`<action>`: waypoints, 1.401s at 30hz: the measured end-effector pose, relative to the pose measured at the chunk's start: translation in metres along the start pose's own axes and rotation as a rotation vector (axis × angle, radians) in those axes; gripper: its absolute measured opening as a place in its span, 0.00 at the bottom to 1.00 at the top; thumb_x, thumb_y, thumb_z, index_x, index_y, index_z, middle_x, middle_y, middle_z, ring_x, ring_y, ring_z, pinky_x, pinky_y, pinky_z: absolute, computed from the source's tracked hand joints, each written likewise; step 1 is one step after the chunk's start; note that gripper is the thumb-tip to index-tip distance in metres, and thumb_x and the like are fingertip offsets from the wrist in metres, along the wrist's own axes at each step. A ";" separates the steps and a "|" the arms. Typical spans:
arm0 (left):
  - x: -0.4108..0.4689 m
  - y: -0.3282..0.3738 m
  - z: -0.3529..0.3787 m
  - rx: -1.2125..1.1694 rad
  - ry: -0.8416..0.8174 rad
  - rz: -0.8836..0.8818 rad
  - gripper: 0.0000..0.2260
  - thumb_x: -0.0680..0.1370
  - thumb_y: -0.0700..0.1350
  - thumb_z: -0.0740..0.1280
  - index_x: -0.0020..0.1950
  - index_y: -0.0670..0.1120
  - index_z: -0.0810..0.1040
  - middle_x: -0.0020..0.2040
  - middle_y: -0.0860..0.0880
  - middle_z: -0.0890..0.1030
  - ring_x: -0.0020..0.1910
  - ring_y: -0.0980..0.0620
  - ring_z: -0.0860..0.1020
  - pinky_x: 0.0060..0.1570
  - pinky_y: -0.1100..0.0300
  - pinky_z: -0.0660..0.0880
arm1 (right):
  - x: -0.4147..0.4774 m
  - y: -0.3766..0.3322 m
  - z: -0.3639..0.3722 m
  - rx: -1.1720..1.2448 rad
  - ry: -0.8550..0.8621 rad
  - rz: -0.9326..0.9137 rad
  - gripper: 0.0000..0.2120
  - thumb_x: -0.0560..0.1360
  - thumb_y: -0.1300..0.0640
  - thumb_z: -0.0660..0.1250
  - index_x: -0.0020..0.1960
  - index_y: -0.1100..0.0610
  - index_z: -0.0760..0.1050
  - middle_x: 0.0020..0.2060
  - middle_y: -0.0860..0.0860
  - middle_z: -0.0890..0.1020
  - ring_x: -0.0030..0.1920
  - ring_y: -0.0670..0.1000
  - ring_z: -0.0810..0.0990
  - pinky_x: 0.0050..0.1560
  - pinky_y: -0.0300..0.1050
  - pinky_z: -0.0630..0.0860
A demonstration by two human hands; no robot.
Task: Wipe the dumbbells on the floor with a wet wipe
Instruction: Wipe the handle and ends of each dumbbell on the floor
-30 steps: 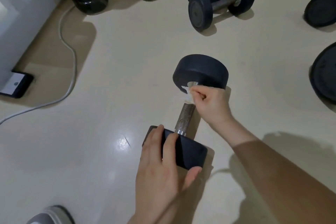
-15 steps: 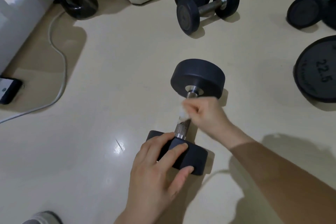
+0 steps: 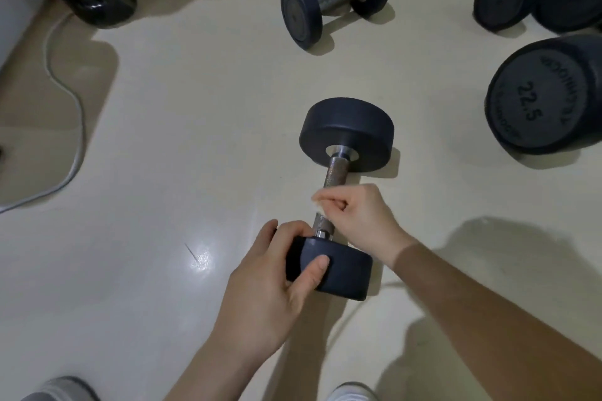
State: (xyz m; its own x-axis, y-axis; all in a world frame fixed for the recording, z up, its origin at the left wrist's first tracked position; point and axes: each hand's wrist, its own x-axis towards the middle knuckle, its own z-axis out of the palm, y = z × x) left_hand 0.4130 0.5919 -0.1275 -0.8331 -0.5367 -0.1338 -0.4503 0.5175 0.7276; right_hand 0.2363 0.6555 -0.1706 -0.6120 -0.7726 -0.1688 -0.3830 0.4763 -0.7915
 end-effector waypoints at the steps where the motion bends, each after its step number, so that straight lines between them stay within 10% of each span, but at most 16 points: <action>1: 0.003 0.001 -0.001 -0.006 -0.005 0.003 0.12 0.74 0.59 0.65 0.55 0.64 0.67 0.53 0.62 0.73 0.49 0.61 0.74 0.41 0.68 0.70 | -0.008 -0.002 -0.004 -0.041 -0.066 -0.038 0.08 0.75 0.61 0.67 0.50 0.54 0.84 0.25 0.34 0.76 0.33 0.35 0.76 0.40 0.25 0.68; 4: 0.006 0.003 -0.002 0.061 -0.037 0.021 0.13 0.74 0.59 0.67 0.55 0.65 0.67 0.52 0.64 0.72 0.50 0.63 0.72 0.41 0.72 0.68 | 0.024 0.012 -0.026 -0.188 0.110 -0.143 0.08 0.75 0.61 0.66 0.49 0.56 0.84 0.37 0.47 0.84 0.39 0.49 0.81 0.43 0.45 0.77; 7: 0.005 0.006 0.001 0.125 -0.075 0.053 0.14 0.74 0.61 0.66 0.57 0.66 0.66 0.51 0.63 0.72 0.47 0.61 0.73 0.41 0.66 0.72 | 0.029 0.013 -0.031 -0.135 0.194 -0.072 0.09 0.75 0.62 0.65 0.51 0.56 0.84 0.37 0.47 0.84 0.37 0.47 0.78 0.44 0.41 0.74; 11: 0.003 0.011 0.004 0.204 -0.096 0.096 0.16 0.74 0.66 0.60 0.60 0.68 0.64 0.53 0.61 0.71 0.49 0.57 0.73 0.43 0.58 0.75 | -0.010 0.005 -0.019 -0.083 -0.161 -0.047 0.08 0.75 0.60 0.67 0.48 0.53 0.85 0.25 0.36 0.76 0.31 0.38 0.74 0.42 0.33 0.71; 15: 0.003 0.016 0.008 0.289 -0.116 0.153 0.17 0.74 0.68 0.56 0.61 0.68 0.63 0.55 0.61 0.69 0.53 0.55 0.69 0.44 0.58 0.74 | 0.028 0.019 -0.040 0.009 0.198 0.047 0.07 0.75 0.60 0.68 0.50 0.55 0.84 0.32 0.37 0.77 0.33 0.36 0.76 0.40 0.30 0.70; 20: 0.006 0.015 0.010 0.363 -0.145 0.224 0.20 0.73 0.69 0.55 0.65 0.70 0.65 0.59 0.61 0.72 0.54 0.52 0.71 0.40 0.59 0.76 | -0.022 0.020 -0.025 0.009 -0.037 0.054 0.06 0.74 0.61 0.70 0.48 0.55 0.85 0.28 0.35 0.78 0.32 0.34 0.75 0.39 0.25 0.68; 25: 0.012 0.012 0.016 0.299 -0.167 0.323 0.19 0.73 0.64 0.60 0.63 0.66 0.72 0.59 0.63 0.74 0.53 0.57 0.68 0.44 0.67 0.71 | 0.009 0.029 -0.043 -0.027 0.280 0.068 0.07 0.76 0.61 0.66 0.44 0.56 0.84 0.28 0.40 0.75 0.32 0.35 0.74 0.33 0.28 0.65; 29: 0.024 0.014 0.018 0.066 -0.261 0.300 0.17 0.70 0.62 0.64 0.58 0.63 0.78 0.58 0.68 0.75 0.55 0.63 0.67 0.51 0.73 0.66 | -0.032 0.028 -0.039 -0.004 -0.054 0.063 0.07 0.74 0.61 0.69 0.47 0.55 0.85 0.23 0.39 0.74 0.30 0.38 0.74 0.40 0.30 0.70; 34: 0.025 0.023 0.031 -0.031 -0.342 0.301 0.23 0.71 0.56 0.66 0.62 0.73 0.65 0.60 0.76 0.70 0.54 0.60 0.69 0.53 0.73 0.66 | 0.005 0.044 -0.066 -0.099 0.289 0.077 0.09 0.75 0.62 0.65 0.45 0.55 0.84 0.34 0.45 0.82 0.33 0.43 0.75 0.38 0.37 0.71; 39: 0.023 0.025 0.046 -0.012 -0.308 0.369 0.21 0.72 0.61 0.64 0.65 0.67 0.68 0.62 0.74 0.70 0.50 0.58 0.68 0.51 0.71 0.68 | -0.048 0.048 -0.061 0.043 -0.033 0.134 0.09 0.74 0.62 0.68 0.48 0.52 0.85 0.31 0.48 0.80 0.31 0.40 0.72 0.39 0.30 0.70; 42: 0.023 0.028 0.053 -0.011 -0.321 0.395 0.19 0.72 0.59 0.65 0.63 0.65 0.73 0.63 0.73 0.69 0.50 0.57 0.67 0.52 0.73 0.66 | -0.021 0.054 -0.067 0.093 0.218 0.160 0.08 0.75 0.61 0.68 0.51 0.54 0.84 0.42 0.49 0.85 0.37 0.35 0.77 0.42 0.25 0.70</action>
State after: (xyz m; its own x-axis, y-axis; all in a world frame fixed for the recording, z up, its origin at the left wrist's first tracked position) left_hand 0.3647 0.6294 -0.1457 -0.9966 -0.0684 -0.0457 -0.0787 0.6320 0.7710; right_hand 0.1818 0.7255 -0.1706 -0.7975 -0.5779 -0.1733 -0.2112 0.5365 -0.8171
